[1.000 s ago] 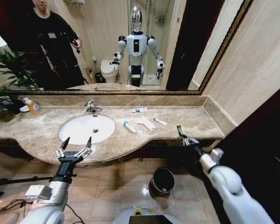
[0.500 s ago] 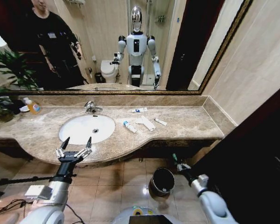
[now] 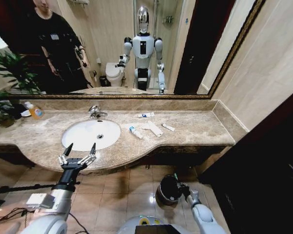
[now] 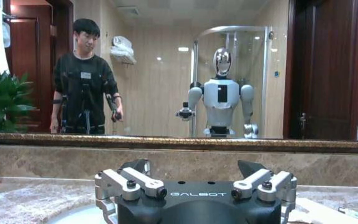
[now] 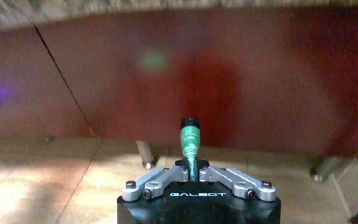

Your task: Pick up the trash from the sink and place it in the trash bin.

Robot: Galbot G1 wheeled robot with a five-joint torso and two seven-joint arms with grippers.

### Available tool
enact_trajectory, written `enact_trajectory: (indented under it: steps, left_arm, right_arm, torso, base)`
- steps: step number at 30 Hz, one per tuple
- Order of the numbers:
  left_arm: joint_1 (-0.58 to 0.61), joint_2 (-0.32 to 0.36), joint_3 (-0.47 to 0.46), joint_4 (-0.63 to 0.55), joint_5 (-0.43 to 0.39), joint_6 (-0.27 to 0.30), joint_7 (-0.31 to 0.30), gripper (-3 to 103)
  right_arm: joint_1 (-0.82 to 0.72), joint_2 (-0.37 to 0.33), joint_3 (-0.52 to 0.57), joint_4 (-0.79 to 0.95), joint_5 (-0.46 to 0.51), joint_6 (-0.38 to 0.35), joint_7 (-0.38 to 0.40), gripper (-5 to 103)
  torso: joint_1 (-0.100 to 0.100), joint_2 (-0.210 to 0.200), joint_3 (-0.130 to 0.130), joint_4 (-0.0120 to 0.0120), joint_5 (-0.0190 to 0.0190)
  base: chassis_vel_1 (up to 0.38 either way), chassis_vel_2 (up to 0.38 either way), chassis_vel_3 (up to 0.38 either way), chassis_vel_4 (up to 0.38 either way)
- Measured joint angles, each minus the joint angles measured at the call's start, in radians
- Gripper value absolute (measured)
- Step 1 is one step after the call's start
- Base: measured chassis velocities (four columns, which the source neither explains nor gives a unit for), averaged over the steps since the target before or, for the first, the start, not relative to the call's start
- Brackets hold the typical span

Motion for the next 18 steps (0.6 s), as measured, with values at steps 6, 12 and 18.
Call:
enact_trajectory:
  steps: [6, 12, 18]
  left_arm:
    - [0.0, 0.0, 0.0, 0.0, 0.0, 0.0, 0.0, 100]
    - [0.0, 0.0, 0.0, 0.0, 0.0, 0.0, 0.0, 100]
    - [0.0, 0.0, 0.0, 0.0, 0.0, 0.0, 0.0, 100]
  right_arm:
    - [0.033, 0.011, -0.005, -0.105, -0.032, 0.018, 0.013, 15]
    - [0.028, 0.001, -0.002, -0.116, -0.032, 0.04, 0.023, 47]
    - [0.02, 0.0, 0.0, -0.111, -0.028, 0.044, 0.022, 69]
  torso:
    - [0.0, 0.0, 0.0, -0.0001, -0.0001]
    - [0.0, 0.0, 0.0, -0.0001, -0.0002]
    - [0.0, 0.0, 0.0, -0.0001, -0.0001]
  base:
    - [0.0, 0.0, 0.0, 0.0]
    - [0.0, 0.0, 0.0, 0.0]
    - [0.0, 0.0, 0.0, 0.0]
